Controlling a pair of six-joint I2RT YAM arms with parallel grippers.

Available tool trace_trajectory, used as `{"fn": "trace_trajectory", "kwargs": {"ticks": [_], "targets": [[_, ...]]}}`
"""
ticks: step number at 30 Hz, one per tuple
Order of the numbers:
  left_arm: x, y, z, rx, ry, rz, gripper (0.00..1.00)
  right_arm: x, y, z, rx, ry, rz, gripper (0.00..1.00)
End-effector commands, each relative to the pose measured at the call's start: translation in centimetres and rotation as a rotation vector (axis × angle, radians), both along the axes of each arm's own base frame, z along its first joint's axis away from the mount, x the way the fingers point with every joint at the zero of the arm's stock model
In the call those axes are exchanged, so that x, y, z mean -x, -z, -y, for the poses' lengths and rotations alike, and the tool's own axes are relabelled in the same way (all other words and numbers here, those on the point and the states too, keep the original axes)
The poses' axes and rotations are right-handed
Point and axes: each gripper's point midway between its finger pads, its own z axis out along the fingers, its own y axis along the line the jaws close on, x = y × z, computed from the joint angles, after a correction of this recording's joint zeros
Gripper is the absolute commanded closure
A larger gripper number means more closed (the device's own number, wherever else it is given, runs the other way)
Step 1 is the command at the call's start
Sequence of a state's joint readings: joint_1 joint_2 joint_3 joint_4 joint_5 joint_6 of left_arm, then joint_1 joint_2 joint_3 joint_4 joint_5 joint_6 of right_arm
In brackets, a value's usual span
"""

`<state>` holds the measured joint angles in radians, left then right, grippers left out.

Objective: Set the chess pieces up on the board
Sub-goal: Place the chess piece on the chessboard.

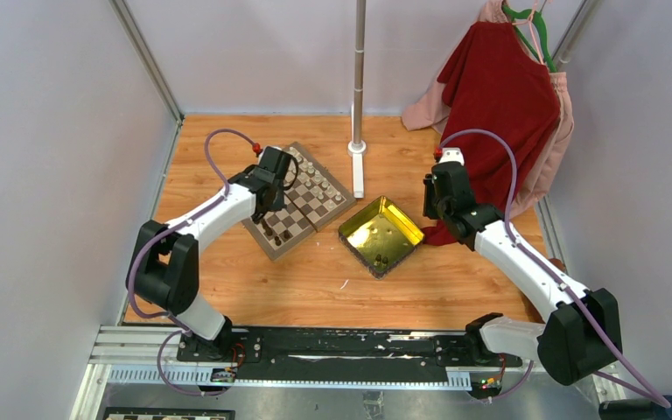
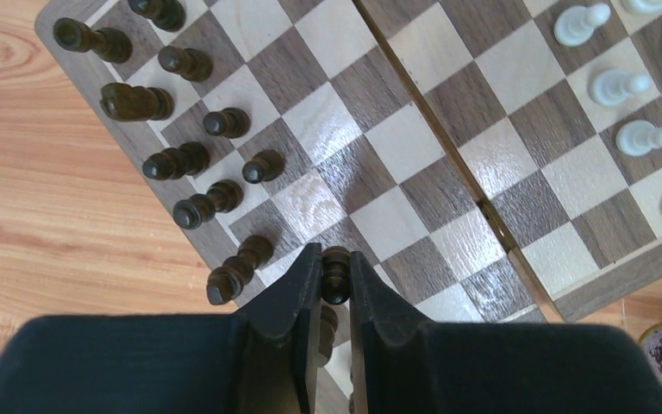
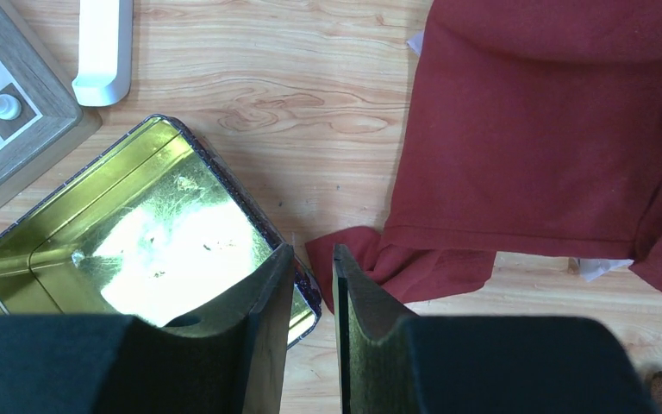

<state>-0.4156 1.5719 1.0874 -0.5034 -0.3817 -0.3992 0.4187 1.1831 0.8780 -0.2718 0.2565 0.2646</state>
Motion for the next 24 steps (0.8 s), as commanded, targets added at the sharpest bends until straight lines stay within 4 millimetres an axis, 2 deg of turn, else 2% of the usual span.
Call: {"fn": "trace_trajectory", "kwargs": {"ticks": [1, 14, 24], "targets": [[-1.1, 0.1, -0.8, 0.02, -0.041, 0.024, 1.0, -0.9, -1.2, 0.3, 0.01, 0.008, 0.027, 0.72], [-1.5, 1.8, -2.6, 0.028, -0.078, 0.004, 1.0, -1.4, -0.8, 0.1, 0.017, 0.006, 0.009, 0.72], [-1.8, 3.0, -2.9, 0.032, -0.077, -0.011, 1.0, -1.8, -0.7, 0.0, 0.025, 0.006, 0.002, 0.72]]}}
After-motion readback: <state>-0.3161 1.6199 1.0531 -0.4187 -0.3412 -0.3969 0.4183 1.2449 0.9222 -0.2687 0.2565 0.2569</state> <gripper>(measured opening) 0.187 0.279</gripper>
